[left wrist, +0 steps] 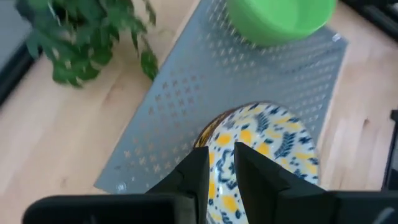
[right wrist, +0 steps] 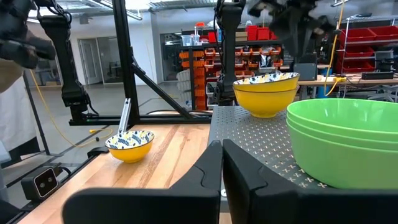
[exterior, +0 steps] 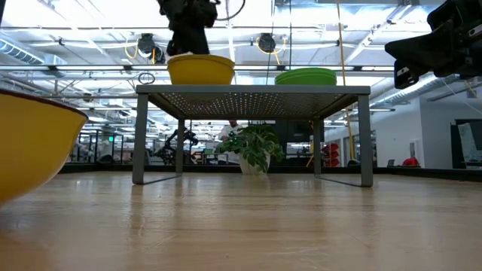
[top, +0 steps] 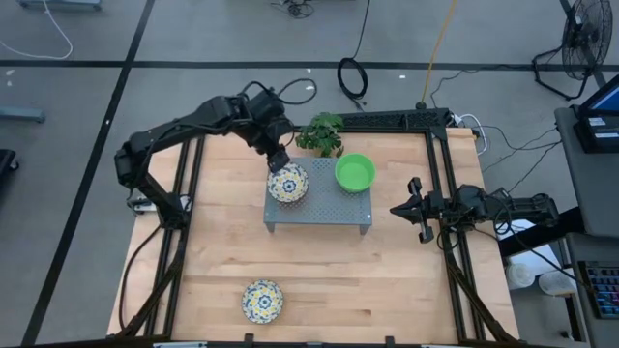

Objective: Pick & Place Mini bowls
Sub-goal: Stack the yellow bowl on the yellow bowl on the shelf

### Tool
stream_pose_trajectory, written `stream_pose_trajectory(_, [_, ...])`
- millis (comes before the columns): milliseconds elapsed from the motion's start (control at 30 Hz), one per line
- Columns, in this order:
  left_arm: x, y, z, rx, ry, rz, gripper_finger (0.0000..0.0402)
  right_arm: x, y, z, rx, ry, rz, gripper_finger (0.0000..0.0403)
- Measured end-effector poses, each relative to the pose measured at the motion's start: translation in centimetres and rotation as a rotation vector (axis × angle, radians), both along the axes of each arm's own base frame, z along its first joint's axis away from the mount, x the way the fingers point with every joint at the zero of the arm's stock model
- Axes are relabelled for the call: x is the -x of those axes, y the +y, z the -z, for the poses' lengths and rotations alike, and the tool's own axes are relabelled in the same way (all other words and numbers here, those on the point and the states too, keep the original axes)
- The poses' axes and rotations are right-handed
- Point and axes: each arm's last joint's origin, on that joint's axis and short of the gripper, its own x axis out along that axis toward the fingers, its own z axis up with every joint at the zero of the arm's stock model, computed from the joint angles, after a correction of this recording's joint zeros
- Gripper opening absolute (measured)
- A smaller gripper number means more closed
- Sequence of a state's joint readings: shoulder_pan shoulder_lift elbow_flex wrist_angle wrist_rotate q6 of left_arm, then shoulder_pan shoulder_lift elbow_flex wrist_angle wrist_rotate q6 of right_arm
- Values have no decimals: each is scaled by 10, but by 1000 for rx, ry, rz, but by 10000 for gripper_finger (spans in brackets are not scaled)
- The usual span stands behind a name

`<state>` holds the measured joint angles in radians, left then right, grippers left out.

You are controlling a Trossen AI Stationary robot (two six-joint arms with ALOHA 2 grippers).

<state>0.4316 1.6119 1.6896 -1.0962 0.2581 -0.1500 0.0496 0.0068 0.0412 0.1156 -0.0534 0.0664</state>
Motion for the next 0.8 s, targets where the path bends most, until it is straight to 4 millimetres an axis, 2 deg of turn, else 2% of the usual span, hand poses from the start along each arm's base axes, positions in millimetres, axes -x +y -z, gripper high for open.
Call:
stream_pose_trajectory(167, [6, -10, -29, -49, -99, 56, 106, 0, 0, 0, 0, 0, 0, 0])
stream_pose_trajectory(267, [11, -32, -42, -19, -167, 177, 140, 0, 0, 0, 0, 0, 0, 0])
stream_pose_trajectory(367, [15, -69, -50, -7, -177, 314, 174, 0, 0, 0, 0, 0, 0, 0])
stream_pose_trajectory(500, [22, -128, -48, 32, -64, 431, 205, 0, 0, 0, 0, 0, 0, 0])
stream_pose_trajectory(633, [36, -184, -37, -37, 104, 394, 218, 0, 0, 0, 0, 0, 0, 0])
stream_pose_trajectory(800, [47, -242, -12, -68, 161, 303, 215, 0, 0, 0, 0, 0, 0, 0])
